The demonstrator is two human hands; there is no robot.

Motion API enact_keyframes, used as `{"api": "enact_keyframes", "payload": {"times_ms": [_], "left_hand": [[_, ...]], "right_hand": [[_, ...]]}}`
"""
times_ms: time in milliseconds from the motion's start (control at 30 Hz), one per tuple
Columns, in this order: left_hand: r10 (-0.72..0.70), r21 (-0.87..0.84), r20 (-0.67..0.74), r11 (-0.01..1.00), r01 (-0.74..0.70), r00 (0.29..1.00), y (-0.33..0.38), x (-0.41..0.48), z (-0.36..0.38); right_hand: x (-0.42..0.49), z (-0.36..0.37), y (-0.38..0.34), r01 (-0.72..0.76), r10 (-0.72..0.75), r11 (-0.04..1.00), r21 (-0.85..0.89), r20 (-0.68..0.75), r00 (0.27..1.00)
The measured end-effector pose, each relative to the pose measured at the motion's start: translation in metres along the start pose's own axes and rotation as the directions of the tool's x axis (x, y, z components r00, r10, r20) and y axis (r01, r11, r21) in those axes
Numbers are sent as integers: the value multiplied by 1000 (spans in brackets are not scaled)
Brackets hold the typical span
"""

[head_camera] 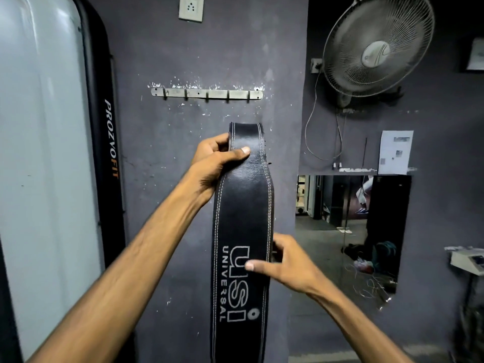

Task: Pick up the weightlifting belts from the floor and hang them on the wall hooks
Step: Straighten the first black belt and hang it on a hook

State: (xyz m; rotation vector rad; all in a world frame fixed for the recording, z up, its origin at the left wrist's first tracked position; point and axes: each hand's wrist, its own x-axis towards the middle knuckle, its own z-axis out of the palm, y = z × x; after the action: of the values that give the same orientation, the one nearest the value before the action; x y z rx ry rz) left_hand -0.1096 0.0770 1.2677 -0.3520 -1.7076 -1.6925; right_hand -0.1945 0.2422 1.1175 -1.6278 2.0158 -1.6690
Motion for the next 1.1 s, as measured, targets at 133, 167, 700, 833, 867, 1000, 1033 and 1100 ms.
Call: {"api": "enact_keyframes", "payload": {"times_ms": [133,167,700,833,867,1000,1033,1100], "left_hand": [[23,58,52,998,-26,998,-8,-7,-7],[33,72,77,997,-38,996,-10,-9,-9],[-219,213,-22,952,219,975,-31,-3,-28],[-269,116,-113,953,281,957,-42,14,-23],[-266,109,-118,954,279,957,-47,15,-19],[-164,160,-135,970,185,977,-70,11,-14],[-140,177,-142,970,164,980,-76,10,-16],[-97,229,-131,965,125,987,-85,9,-22]], "right_hand": [[17,-13,-9,-30,30,1000,4,80,996],[30,-19,-18,-26,20,994,107,54,998],[91,-15,-57,83,13,939,333,-276,961],[87,-23,-39,76,2,926,370,-207,978],[87,-28,-36,52,19,919,391,-175,984],[101,-44,-30,-149,220,885,441,-114,969],[108,-48,-29,-192,272,876,443,-123,954],[125,-54,-25,-231,319,849,475,-112,941]]}}
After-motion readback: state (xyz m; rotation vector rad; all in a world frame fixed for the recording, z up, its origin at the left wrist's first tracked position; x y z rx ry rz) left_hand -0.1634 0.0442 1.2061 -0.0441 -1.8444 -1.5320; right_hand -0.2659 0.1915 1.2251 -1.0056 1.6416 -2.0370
